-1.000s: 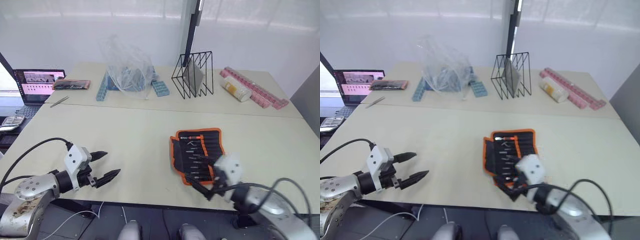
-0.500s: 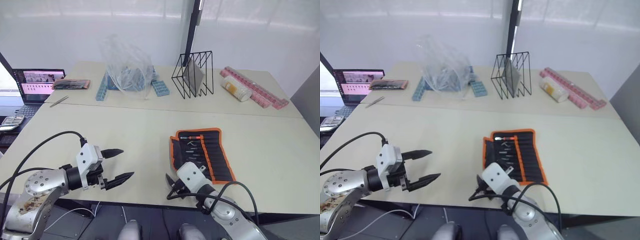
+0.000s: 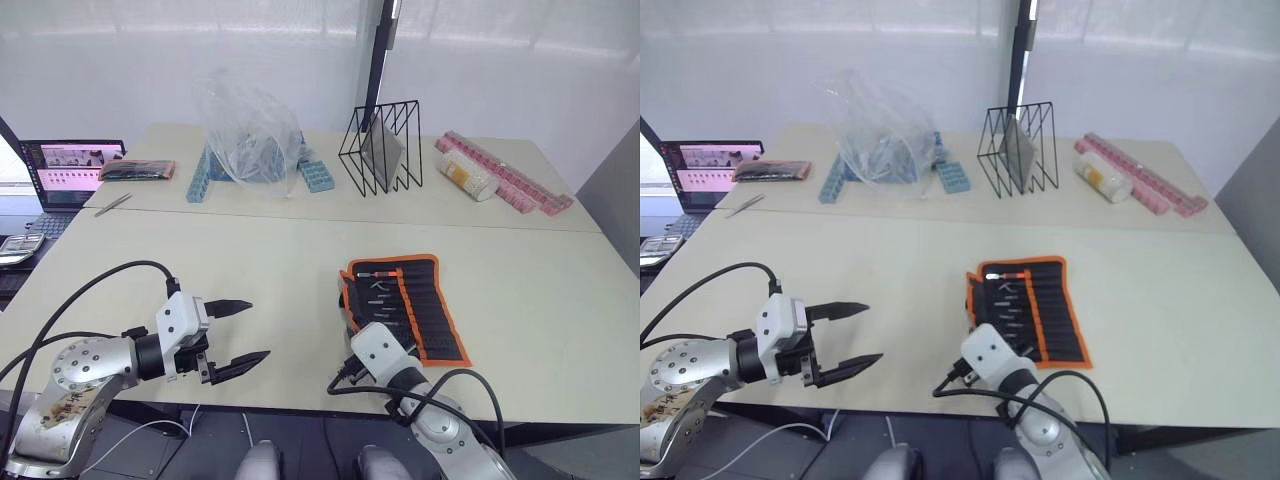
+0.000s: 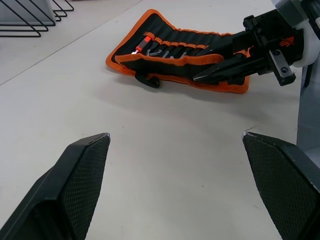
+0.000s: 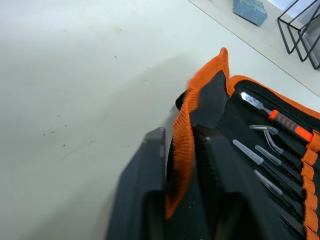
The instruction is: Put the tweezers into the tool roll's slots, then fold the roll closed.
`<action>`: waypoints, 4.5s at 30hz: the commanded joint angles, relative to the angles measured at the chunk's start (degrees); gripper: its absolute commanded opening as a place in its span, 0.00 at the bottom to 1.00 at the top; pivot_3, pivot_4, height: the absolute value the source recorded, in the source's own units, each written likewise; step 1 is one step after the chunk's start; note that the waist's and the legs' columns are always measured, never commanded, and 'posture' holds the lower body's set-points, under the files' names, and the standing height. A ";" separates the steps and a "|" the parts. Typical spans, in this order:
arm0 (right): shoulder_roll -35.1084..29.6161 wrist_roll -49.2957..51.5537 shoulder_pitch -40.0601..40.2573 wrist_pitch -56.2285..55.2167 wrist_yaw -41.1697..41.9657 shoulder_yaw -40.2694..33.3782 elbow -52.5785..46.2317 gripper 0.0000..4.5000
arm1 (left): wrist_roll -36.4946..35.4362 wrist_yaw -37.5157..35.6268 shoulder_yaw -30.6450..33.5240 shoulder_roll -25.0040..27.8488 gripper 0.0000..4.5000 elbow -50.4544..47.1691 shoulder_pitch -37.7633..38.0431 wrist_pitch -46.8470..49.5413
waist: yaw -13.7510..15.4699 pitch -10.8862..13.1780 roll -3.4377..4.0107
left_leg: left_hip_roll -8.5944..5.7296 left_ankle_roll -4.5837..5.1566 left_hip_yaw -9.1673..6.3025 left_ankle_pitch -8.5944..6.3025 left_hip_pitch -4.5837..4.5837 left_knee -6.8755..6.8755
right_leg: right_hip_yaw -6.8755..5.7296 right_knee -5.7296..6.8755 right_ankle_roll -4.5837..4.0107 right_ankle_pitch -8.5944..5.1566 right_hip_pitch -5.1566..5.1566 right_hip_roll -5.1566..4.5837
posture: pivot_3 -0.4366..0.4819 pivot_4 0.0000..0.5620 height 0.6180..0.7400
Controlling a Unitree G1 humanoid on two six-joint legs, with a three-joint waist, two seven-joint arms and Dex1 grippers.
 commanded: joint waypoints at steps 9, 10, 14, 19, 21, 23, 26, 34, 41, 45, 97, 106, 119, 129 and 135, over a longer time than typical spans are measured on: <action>-7.64 12.67 1.04 -14.10 18.32 -5.83 0.87 0.00 | 2.39 -7.35 -4.78 2.60 1.00 8.64 -7.72 -6.94 | 0.14 0.01 -0.03 | -0.01 0.00 0.00 0.00 0.01 0.03 | -0.02 0.01 -0.01 0.00 0.02 0.01 | 0.48 0.27 0.71; -9.17 13.48 0.86 -16.38 20.33 -6.41 1.44 0.00 | 3.08 -8.86 -5.89 2.70 1.00 10.80 -9.51 -8.35 | 0.11 0.02 -0.04 | -0.02 0.00 0.02 0.00 0.01 0.04 | -0.02 0.01 -0.01 0.00 0.02 0.01 | 0.48 0.27 0.71; -15.24 16.61 -0.40 -24.46 28.73 -8.71 4.57 0.00 | 9.52 -17.00 -13.02 2.22 1.00 24.90 -19.95 -19.96 | 0.26 0.03 -0.04 | -0.01 0.01 0.01 0.01 0.02 0.05 | -0.04 0.03 -0.01 0.00 0.02 0.06 | 0.48 0.27 0.71; -20.16 18.16 -1.70 -32.43 36.03 -9.60 8.37 0.00 | 14.49 -26.00 -19.60 -3.21 1.00 45.10 -34.91 -39.03 | 0.61 0.04 -0.08 | -0.05 0.01 0.03 0.02 0.00 0.11 | -0.06 0.04 -0.03 0.01 0.05 0.06 | 0.48 0.27 0.71; -20.47 18.01 -2.14 -33.95 37.13 -9.69 9.22 0.00 | 15.92 -27.75 -21.35 -6.51 1.00 52.61 -40.58 -44.37 | 0.60 0.05 -0.09 | -0.06 0.01 -0.01 0.02 -0.05 0.11 | -0.07 0.05 -0.04 0.02 0.03 0.07 | 0.48 0.27 0.71; -20.44 17.22 -2.52 -35.04 37.73 -9.65 9.71 0.00 | 17.14 -29.73 -23.28 -10.64 1.00 60.19 -46.53 -48.82 | 0.62 0.06 -0.12 | -0.08 0.02 -0.03 0.02 -0.10 0.12 | -0.07 0.07 -0.04 0.02 0.01 0.06 | 0.48 0.27 0.71; -19.88 16.63 -2.46 -35.06 37.28 -9.89 9.63 0.00 | 18.08 -32.37 -24.72 -14.78 1.00 68.33 -51.49 -54.53 | 0.55 0.06 -0.12 | -0.13 0.02 -0.13 0.02 -0.28 0.26 | -0.12 0.08 -0.03 0.02 -0.04 0.06 | 0.48 0.27 0.71; -19.19 14.44 0.54 -34.16 34.60 -10.98 7.45 0.00 | 16.52 -33.46 -31.15 -18.23 0.94 78.58 -57.09 -62.46 | 0.27 0.07 -0.13 | -0.15 0.05 -0.19 0.01 -0.29 0.29 | -0.12 0.22 -0.04 0.03 -0.10 0.06 | 0.48 0.27 0.71; -19.37 13.72 2.47 -34.05 34.06 -11.67 6.20 0.00 | 16.39 -33.46 -32.49 -20.62 0.44 84.32 -60.02 -65.78 | 0.73 0.08 -0.15 | -0.20 0.06 -0.26 0.01 -0.40 0.48 | -0.15 0.25 -0.03 0.02 -0.07 0.05 | 0.48 0.27 0.71; -19.37 13.29 2.79 -34.07 33.97 -11.61 5.90 0.00 | 16.76 -33.46 -32.71 -21.30 0.15 85.12 -59.86 -66.79 | 0.60 0.08 -0.15 | -0.20 0.06 -0.30 0.01 -0.39 0.50 | -0.17 0.30 -0.03 0.02 -0.07 0.06 | 0.48 0.27 0.71; -21.03 14.38 -28.45 -47.79 41.14 -12.45 43.53 0.00 | 7.86 -1.49 -25.99 -3.07 0.00 13.72 -28.76 17.36 | -0.93 0.13 -0.08 | -0.17 0.04 -0.45 0.02 -0.17 0.57 | -0.25 0.90 -0.05 0.03 -0.09 0.04 | 0.48 0.27 0.71; -20.31 15.38 -25.31 -35.08 40.72 -13.75 38.69 0.00 | 8.70 -1.48 -25.51 -4.56 0.00 19.33 -32.44 17.67 | -0.83 0.14 -0.08 | -0.18 0.05 -0.46 0.02 -0.19 0.57 | -0.27 0.88 -0.05 0.03 -0.09 0.05 | 0.48 0.27 0.71; -20.43 19.20 -22.54 -27.65 43.84 -14.13 30.95 0.00 | 10.57 -3.03 -24.75 -2.95 0.00 22.59 -32.66 12.93 | -0.85 0.14 -0.08 | -0.18 0.05 -0.46 0.02 -0.21 0.57 | -0.27 0.84 -0.04 0.03 -0.09 0.05 | 0.48 0.27 0.71; -18.90 16.87 -24.35 -27.82 40.95 -14.39 33.61 0.06 | 11.27 -2.20 -24.46 -3.20 0.00 24.28 -33.20 11.10 | -0.82 0.14 -0.08 | -0.18 0.05 -0.47 0.02 -0.22 0.56 | -0.28 0.83 -0.05 0.03 -0.10 0.05 | 0.48 0.27 0.71; -17.25 16.78 -24.80 -27.39 39.40 -15.33 34.09 0.48 | 12.37 -1.90 -24.35 -3.51 0.00 24.70 -33.59 9.83 | -0.95 0.14 -0.08 | -0.16 0.05 -0.47 0.02 -0.22 0.56 | -0.28 0.83 -0.05 0.03 -0.11 0.06 | 0.48 0.27 0.71</action>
